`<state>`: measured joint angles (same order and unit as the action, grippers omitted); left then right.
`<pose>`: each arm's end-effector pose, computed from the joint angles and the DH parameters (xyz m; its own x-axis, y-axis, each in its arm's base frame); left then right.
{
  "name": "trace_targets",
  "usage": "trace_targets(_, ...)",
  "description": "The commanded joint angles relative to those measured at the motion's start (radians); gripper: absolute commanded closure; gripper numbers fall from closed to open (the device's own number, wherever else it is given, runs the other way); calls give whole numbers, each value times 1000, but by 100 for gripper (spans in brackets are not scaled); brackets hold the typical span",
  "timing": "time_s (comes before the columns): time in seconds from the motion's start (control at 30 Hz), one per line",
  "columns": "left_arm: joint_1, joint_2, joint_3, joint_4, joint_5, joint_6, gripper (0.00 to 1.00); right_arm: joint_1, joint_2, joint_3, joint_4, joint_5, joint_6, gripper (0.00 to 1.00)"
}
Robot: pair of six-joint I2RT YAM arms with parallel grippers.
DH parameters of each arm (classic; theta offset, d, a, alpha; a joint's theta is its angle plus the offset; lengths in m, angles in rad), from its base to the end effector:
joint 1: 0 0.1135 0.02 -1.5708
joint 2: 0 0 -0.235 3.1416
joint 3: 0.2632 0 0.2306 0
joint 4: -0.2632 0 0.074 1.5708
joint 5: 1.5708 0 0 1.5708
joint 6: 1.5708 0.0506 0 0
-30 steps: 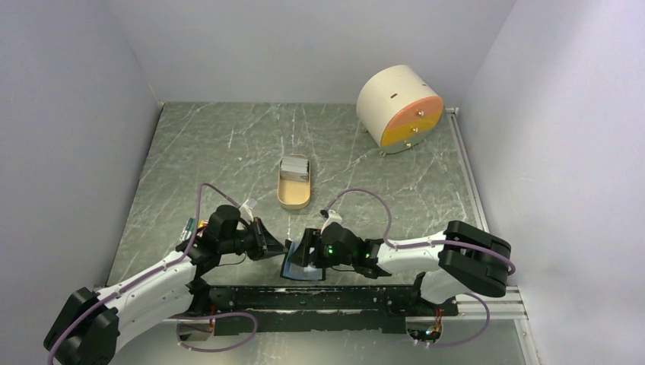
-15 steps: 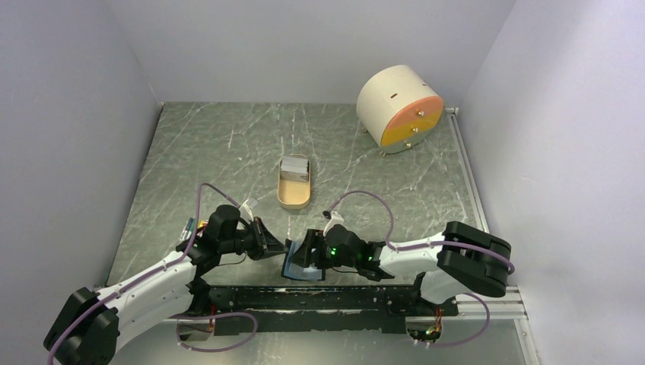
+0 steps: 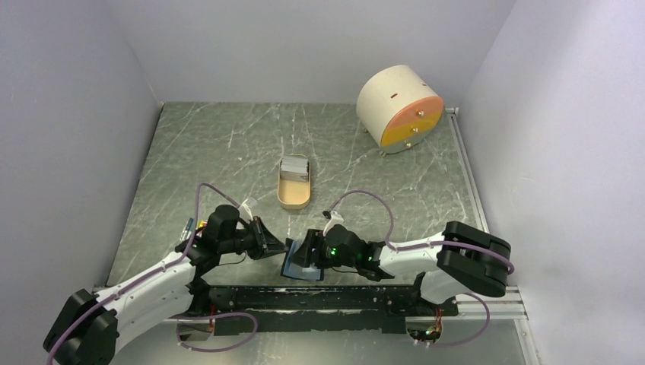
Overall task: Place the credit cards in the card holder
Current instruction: Turn over the card slot in the card holder.
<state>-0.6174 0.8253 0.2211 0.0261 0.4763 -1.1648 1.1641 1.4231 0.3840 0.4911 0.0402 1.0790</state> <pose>0.1313 -0.1217 0.1440 -0.9363 -0.3366 -0.1006 -0.0825 0.4890 -0.8684 0.1033 0.2346 0.1195 -0.8943 0.1503 -0.4215 -0.2453 0.6233 0.7425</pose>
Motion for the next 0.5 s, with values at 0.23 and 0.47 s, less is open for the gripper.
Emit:
trace_targets(0.23, -8, -20, 9, 47, 38, -17, 91, 0, 14, -34, 56, -6, 0, 39)
trace_targets(0.47, -8, -29, 16, 4, 11, 1, 91, 0, -58, -54, -5, 24, -4, 39)
